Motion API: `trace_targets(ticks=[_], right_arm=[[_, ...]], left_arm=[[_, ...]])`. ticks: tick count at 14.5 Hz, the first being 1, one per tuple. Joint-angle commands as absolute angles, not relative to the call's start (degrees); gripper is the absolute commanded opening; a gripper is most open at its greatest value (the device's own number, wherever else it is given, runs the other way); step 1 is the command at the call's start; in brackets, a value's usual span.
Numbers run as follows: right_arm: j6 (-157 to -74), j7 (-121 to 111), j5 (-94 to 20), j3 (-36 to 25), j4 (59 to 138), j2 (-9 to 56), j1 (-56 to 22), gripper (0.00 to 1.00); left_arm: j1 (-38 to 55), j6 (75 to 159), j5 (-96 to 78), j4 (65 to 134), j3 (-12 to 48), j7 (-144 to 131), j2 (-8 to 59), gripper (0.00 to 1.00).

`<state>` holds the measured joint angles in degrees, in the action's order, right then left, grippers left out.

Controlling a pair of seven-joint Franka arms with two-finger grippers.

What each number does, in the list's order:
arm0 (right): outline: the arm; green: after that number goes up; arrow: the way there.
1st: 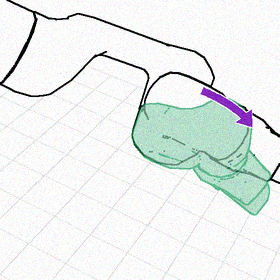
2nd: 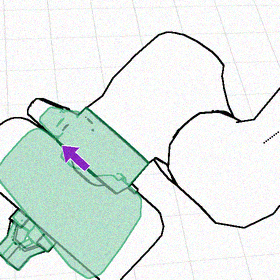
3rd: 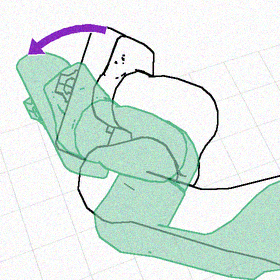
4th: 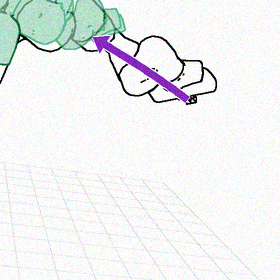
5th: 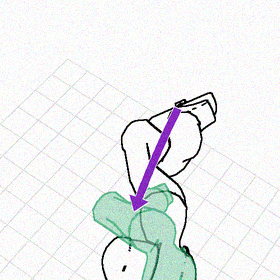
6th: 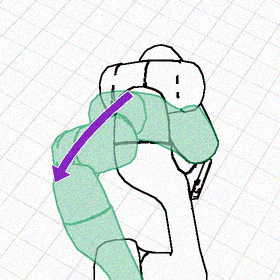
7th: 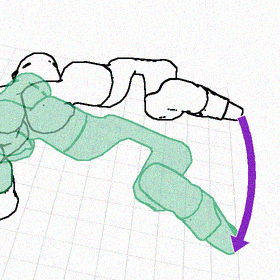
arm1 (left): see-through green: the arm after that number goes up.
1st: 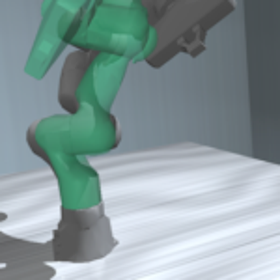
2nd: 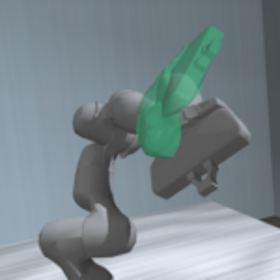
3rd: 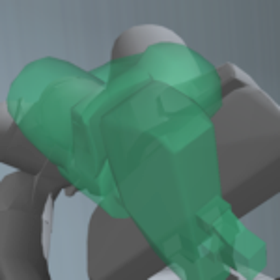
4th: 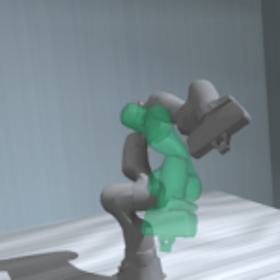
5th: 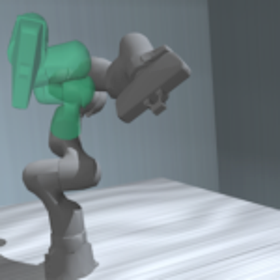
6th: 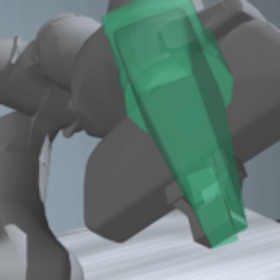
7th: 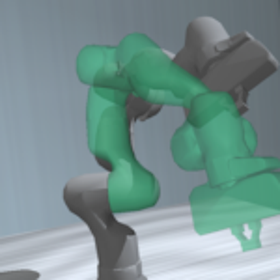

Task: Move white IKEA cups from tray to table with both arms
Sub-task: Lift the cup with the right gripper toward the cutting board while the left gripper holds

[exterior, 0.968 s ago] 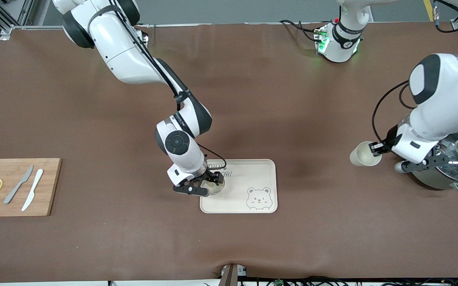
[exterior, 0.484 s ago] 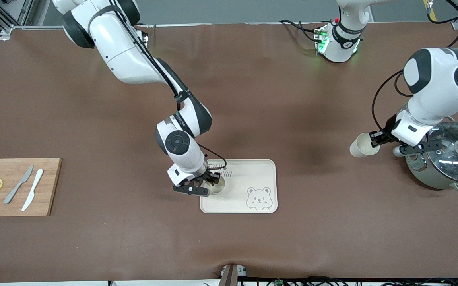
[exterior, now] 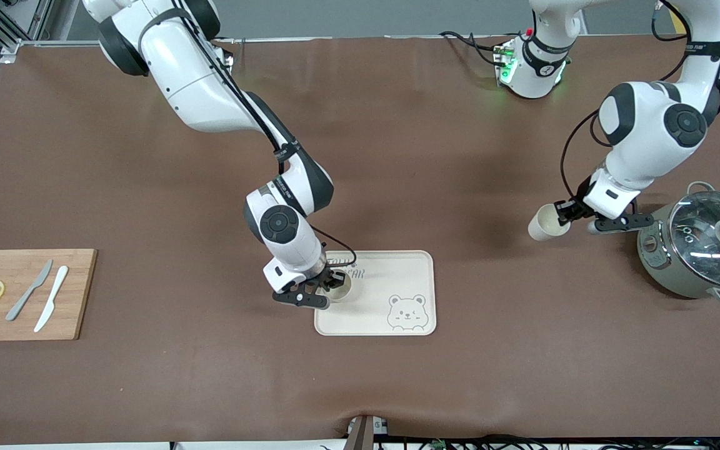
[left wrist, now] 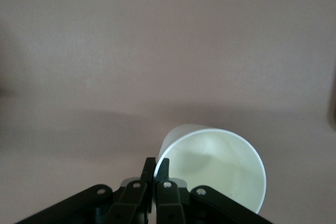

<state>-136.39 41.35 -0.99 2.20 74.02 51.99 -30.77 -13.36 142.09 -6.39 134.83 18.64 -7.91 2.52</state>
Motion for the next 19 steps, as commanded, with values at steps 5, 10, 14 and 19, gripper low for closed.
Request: trace_targets(ticks=[5,10,14,19], right_arm=[[-135.0,41.3,-1.8,1.8,72.2,50.6,-29.7,0.0],[-119.9,35.0,-2.3,8.9,72.2,42.4,-20.2,0.0],[-104.5,23.9,-2.4,10.1,72.3,33.6,-12.8,0.0],[-94.3,5.4,-2.4,9.9,72.8,27.6,-1.8,0.0]], left_arm=[[-14.1,144.2,-8.0,138.9,19.4,-6.8,2.5,0.0],[-14.1,149.9,-8.0,139.0,19.3,-6.8,7.0,0.0],[-14.2,152.7,-7.9,139.5,19.2,-6.4,8.6,0.0],[-14.4,155.3,-7.8,139.4,19.2,-5.9,10.3,0.0]])
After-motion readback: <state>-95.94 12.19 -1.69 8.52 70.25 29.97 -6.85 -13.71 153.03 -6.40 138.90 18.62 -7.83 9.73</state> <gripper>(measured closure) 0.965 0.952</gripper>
